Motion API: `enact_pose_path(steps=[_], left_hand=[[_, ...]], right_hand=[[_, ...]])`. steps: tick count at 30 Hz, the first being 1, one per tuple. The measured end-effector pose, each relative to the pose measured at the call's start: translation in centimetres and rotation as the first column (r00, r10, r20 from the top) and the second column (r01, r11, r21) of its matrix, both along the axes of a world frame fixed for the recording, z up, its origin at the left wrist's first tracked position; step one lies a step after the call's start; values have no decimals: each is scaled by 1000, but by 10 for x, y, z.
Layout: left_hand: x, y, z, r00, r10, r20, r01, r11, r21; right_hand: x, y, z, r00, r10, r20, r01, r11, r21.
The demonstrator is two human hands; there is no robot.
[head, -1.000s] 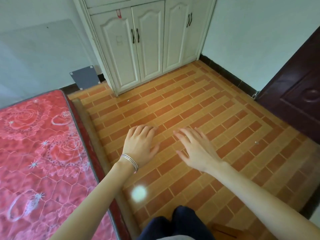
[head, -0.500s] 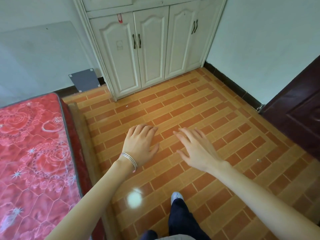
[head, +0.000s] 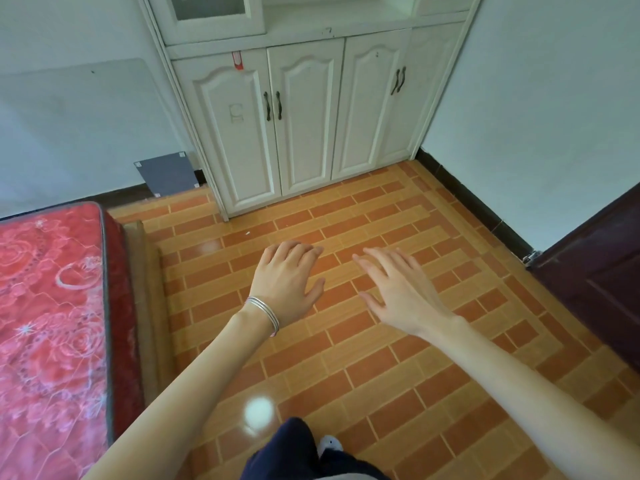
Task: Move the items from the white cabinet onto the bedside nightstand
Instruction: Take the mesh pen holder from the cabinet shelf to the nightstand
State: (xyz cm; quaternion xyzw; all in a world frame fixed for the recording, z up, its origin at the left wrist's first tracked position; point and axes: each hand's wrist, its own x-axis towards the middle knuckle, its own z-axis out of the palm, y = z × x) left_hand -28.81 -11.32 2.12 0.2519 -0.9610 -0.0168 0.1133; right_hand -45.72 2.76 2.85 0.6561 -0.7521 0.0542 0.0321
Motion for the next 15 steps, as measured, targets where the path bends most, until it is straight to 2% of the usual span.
enact_pose_path(steps=[7, 15], left_hand=[[-32, -51, -5, 1000, -6, 17, 5, 1000, 12], [-62, -152, -5, 1000, -10, 28, 9, 1000, 18]], right_hand=[[-35, -53, -16, 1000, 20, -2, -20, 1000, 10], [-66, -160, -19, 999, 52, -8, -52, 999, 11]])
